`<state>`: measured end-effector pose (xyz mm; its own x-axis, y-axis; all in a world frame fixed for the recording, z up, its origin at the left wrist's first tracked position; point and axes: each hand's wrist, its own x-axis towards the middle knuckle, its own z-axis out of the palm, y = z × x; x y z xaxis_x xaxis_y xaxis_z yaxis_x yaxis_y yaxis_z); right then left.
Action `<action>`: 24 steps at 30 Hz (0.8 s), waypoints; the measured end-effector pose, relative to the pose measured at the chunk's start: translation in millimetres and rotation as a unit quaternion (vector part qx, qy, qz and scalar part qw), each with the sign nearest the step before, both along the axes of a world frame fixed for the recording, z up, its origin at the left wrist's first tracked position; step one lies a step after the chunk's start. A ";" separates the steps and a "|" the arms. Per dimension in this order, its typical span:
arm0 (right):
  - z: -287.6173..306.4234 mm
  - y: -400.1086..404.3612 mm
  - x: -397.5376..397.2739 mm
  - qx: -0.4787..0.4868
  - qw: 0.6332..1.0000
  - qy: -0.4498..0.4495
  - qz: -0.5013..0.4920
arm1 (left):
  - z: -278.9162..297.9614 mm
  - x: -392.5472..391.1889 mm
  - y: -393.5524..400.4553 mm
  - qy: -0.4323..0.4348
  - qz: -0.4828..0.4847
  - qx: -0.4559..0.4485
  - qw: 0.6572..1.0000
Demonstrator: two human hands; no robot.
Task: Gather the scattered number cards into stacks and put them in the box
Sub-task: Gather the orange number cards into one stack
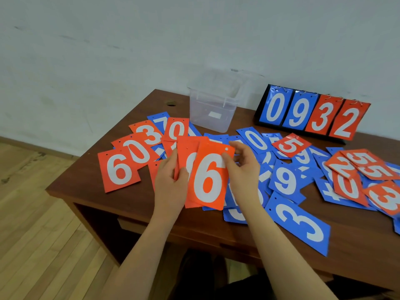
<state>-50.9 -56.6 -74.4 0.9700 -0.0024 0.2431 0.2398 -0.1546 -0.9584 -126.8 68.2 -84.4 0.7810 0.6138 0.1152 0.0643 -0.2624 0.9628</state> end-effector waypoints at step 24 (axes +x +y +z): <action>-42.1 84.3 67.1 -0.439 0.894 0.082 0.031 | -24.0 16.0 62.2 0.044 0.156 -0.007 0.987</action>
